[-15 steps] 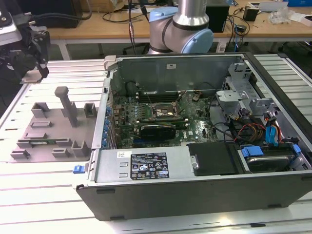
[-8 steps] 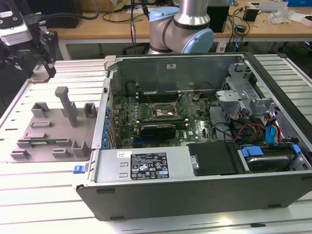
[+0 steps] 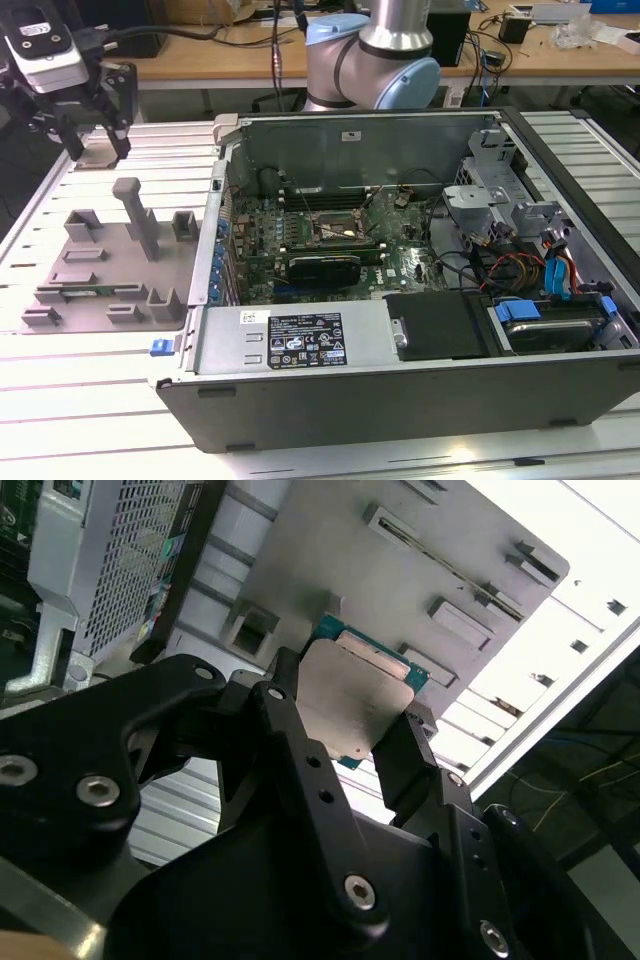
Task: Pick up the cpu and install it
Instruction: 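Pick up the cpu and move it towards the insertion slot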
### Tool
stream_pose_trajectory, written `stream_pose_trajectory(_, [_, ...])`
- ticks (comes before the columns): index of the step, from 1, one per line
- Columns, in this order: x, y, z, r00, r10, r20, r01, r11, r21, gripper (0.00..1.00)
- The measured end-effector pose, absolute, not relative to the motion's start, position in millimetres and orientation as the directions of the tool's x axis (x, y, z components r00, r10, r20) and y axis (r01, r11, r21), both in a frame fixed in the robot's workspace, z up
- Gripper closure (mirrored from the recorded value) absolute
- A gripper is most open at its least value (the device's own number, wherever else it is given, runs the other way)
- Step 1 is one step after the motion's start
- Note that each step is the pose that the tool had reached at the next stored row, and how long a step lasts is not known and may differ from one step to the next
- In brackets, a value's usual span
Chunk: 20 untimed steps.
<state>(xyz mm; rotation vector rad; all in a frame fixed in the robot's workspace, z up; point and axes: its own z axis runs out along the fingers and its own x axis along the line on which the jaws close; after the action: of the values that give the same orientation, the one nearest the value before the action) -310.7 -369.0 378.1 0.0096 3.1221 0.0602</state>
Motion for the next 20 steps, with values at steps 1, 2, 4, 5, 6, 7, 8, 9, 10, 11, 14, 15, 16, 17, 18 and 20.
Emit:
stream_pose_trajectory(1, [-309, -369, 378, -1.000, 0.006, -0.019, 0.006, 0.999, 0.039, 0.45])
stream_pose_trajectory(2, [-307, -369, 378, -1.000, 0.006, -0.019, 0.006, 0.999, 0.039, 0.45])
stream_pose_trajectory(4, [-306, -369, 379, -1.000, 0.007, -0.019, 0.006, 0.999, 0.039, 0.45])
stream_pose_trajectory(5, [-306, -369, 380, -1.000, 0.007, -0.019, 0.006, 0.999, 0.039, 0.45])
stream_pose_trajectory(6, [-306, -369, 382, -1.000, 0.007, -0.019, 0.006, 0.999, 0.039, 0.45])
stream_pose_trajectory(7, [-306, -369, 384, -1.000, 0.006, -0.019, 0.006, 0.999, 0.039, 0.45])
stream_pose_trajectory(8, [-306, -369, 386, -1.000, 0.006, -0.019, 0.006, 0.999, 0.039, 0.45])
stream_pose_trajectory(9, [-306, -369, 391, -1.000, 0.007, -0.019, 0.006, 0.999, 0.039, 0.45])
stream_pose_trajectory(10, [-306, -369, 393, -1.000, 0.007, -0.019, 0.006, 0.999, 0.039, 0.45])
stream_pose_trajectory(11, [-306, -369, 394, -1.000, 0.007, -0.019, 0.006, 0.999, 0.039, 0.45])
stream_pose_trajectory(14, [-306, -369, 395, -1.000, 0.007, -0.019, 0.006, 0.999, 0.039, 0.45])
stream_pose_trajectory(15, [-305, -369, 395, -1.000, 0.007, -0.019, 0.006, 0.999, 0.039, 0.45])
stream_pose_trajectory(16, [-305, -369, 395, -1.000, 0.006, -0.018, 0.006, 0.999, 0.039, 0.45])
stream_pose_trajectory(17, [-304, -369, 395, -1.000, 0.006, -0.019, 0.006, 0.999, 0.039, 0.45])
stream_pose_trajectory(18, [-303, -369, 395, -1.000, 0.006, -0.019, 0.006, 0.999, 0.039, 0.45])
stream_pose_trajectory(20, [-298, -369, 395, -1.000, 0.006, -0.019, 0.006, 0.999, 0.039, 0.45])
